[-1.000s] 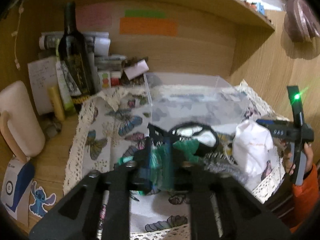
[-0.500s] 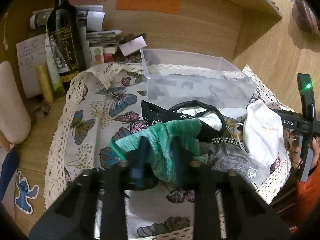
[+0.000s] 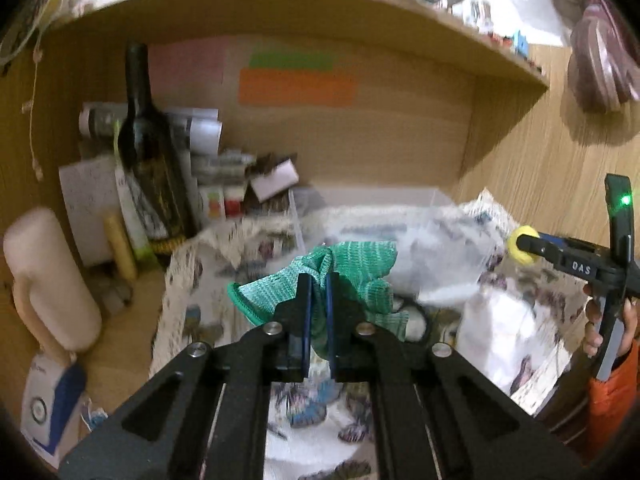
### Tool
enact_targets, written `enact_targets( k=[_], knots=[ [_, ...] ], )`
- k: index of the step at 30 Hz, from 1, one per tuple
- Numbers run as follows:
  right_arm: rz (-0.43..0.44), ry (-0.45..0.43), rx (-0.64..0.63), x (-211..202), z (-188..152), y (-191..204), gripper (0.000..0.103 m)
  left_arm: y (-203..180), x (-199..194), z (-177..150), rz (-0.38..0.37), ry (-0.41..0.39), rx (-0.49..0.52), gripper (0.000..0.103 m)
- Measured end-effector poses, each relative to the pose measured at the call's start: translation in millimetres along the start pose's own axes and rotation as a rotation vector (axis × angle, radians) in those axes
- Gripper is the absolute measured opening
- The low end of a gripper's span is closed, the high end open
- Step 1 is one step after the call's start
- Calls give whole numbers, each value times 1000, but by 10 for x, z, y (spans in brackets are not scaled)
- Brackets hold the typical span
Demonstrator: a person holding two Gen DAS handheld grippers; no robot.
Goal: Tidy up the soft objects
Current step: 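Carry the glove with the left tool into the clear box while the right tool drops the ball in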
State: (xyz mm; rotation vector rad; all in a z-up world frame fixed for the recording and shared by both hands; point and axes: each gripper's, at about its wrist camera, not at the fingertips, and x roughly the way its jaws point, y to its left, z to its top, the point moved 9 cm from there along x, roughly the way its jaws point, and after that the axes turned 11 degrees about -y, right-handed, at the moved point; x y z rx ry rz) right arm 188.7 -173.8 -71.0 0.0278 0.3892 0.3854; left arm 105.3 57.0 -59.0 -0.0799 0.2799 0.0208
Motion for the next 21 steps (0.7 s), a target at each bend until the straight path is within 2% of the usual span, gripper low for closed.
enact_targets(
  k=[4,11,16,21],
  knots=[
    [10,-56,-21,-74,249,80,37,-87,74,317,-14,-48,17,5],
    [41,-112,-51,-20,585,279,38,-299,385,583,-41,-53,51,6],
    [59,-99,-60,198,674,384,38,-450,746,583,-63,-5,60,6],
    [63,-45,-78,471,615,445,38,-539,1124,486,-83,72,55,6]
  ],
)
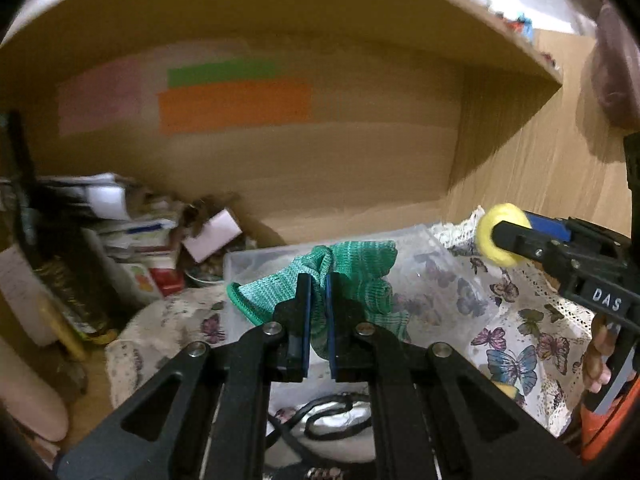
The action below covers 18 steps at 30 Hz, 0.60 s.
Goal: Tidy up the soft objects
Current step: 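Carry the glove with the left tool into the clear box while the right tool drops the ball in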
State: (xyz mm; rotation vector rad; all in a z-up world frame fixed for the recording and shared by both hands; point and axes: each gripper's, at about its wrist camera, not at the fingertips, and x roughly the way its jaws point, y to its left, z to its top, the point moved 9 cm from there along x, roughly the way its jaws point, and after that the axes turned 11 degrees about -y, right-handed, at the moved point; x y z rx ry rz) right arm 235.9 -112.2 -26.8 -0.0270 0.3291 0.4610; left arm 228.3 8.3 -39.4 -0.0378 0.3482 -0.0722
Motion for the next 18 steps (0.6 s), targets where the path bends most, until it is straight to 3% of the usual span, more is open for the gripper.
enact_targets(
  k=[11,18],
  knots=[
    [9,202,-30,625,-490,-7,38,35,605,-394,-2,175,-18,6],
    [10,287,-63,829,-722,40,40,-4,693,-518,-13,219,-7,9]
  ],
)
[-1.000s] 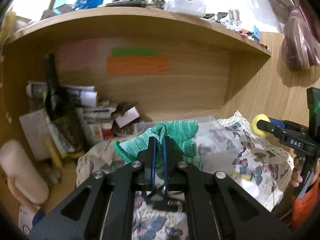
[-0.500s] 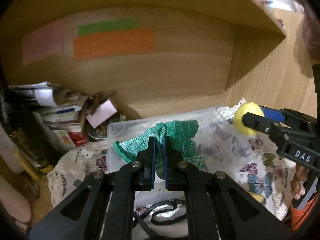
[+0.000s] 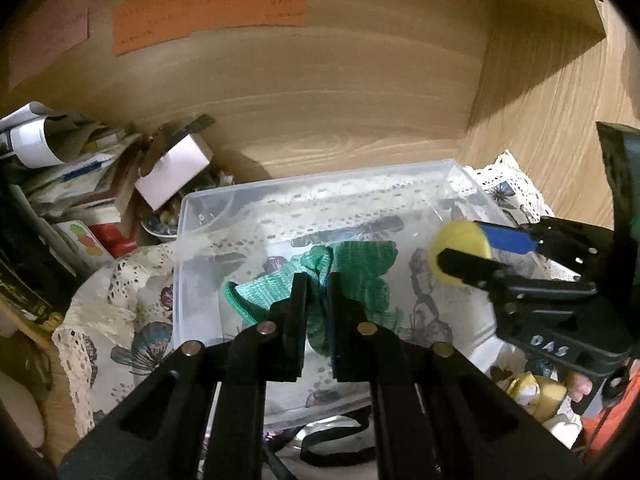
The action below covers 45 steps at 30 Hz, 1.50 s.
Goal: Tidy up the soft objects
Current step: 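Carry the glove with the left tool into the clear box while the right tool drops the ball in, then grasp the black strapped mask with the left tool while the right tool grasps the yellow-green sponge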
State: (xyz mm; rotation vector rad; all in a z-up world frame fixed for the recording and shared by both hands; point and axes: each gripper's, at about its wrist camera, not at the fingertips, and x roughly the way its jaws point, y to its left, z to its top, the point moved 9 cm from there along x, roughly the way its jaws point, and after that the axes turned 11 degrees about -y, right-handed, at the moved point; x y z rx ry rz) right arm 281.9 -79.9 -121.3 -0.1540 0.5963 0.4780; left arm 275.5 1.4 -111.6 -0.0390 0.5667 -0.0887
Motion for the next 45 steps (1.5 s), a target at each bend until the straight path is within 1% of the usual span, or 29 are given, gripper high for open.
enact_targets(
  k=[2,4,5,6,7,8,10,12,14,15,16,18,20,21,25,30,37,40,45],
  knots=[
    [-9,4,-9,6,-15,1,41,-2,5,-14,-1,7,1,12],
    [-12,5,-13,-9,-11,3,43,18,-9,-9,4,7,-5,18],
    [-12,4,-13,-15,0,7,46,36,-24,2,5,5,-9,27],
    [-13,-1,-14,-37,15,5,52,57,-45,12,12,0,-12,37],
    [-14,-10,-14,-62,33,-1,55,72,-79,26,18,-8,-17,42],
    [-18,-30,-11,-122,68,-8,59,80,-107,43,16,-16,-19,47],
    [-23,-58,-7,-215,116,-22,60,77,-233,92,14,-48,-12,48],
    [-21,-92,-2,-349,184,-32,60,76,-340,138,20,-76,-2,54],
    [-21,-127,4,-487,239,-33,62,79,-507,193,24,-117,-4,68],
    [-22,-151,3,-578,271,-32,65,92,-556,214,25,-129,-6,73],
    [-25,-170,1,-643,300,-17,67,103,-640,235,28,-147,-9,75],
    [-30,-216,-5,-813,343,6,72,130,-767,255,37,-173,-12,88],
    [-26,-246,-7,-941,363,35,73,182,-914,261,56,-202,-23,96],
    [-23,-258,-4,-1003,360,48,73,203,-955,254,65,-208,-28,98],
    [-36,-286,-18,-1160,264,48,73,267,-1118,140,102,-230,-13,100],
    [-62,-257,-23,-1159,24,-33,73,298,-1169,-143,122,-200,15,100],
    [-70,-168,18,-1021,-401,-148,73,368,-1056,-624,116,-100,-20,100],
    [-60,-139,28,-993,-555,-138,73,368,-999,-788,134,-75,-17,100],
    [-37,-97,26,-968,-753,-66,73,291,-880,-945,96,-21,-33,100]
  ],
)
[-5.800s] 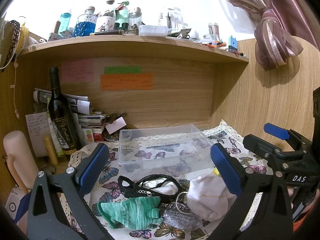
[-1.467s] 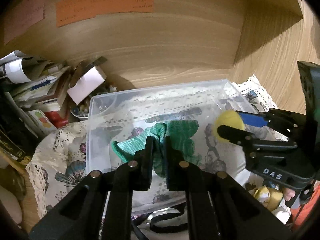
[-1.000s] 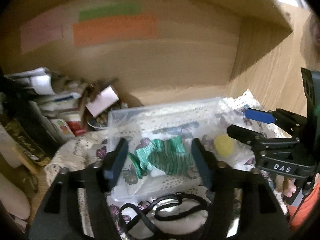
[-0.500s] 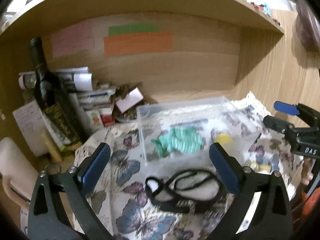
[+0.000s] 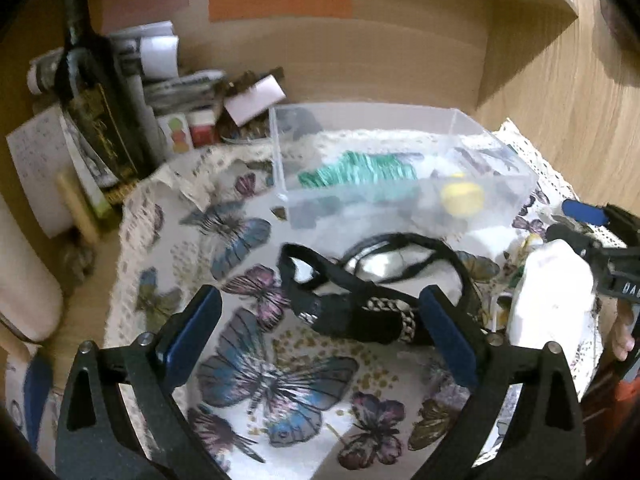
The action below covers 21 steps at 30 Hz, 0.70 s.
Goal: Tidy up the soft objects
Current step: 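Grasp the black strapped mask with the left tool while the right tool grasps the yellow-green sponge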
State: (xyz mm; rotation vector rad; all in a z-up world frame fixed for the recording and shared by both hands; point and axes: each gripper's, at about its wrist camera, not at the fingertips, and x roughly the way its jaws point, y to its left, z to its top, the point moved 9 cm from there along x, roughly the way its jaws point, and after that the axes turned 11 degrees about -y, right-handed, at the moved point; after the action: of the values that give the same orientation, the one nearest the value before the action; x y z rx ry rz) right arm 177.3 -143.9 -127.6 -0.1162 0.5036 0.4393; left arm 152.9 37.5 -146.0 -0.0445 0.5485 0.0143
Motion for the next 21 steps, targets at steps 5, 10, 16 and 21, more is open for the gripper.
enact_targets(
  k=[5,10,16,21],
  knots=[
    [18,13,0,-31,-110,66,73,-84,55,-52,-29,16,-12,90],
    [66,18,46,-86,-161,102,73,-198,51,-64,-46,5,35,66],
    [145,33,79,-114,-215,227,51,-238,-29,-48,-39,-22,86,30],
    [149,12,43,-162,-172,339,32,-154,-90,-21,-59,-28,42,15]
  ],
)
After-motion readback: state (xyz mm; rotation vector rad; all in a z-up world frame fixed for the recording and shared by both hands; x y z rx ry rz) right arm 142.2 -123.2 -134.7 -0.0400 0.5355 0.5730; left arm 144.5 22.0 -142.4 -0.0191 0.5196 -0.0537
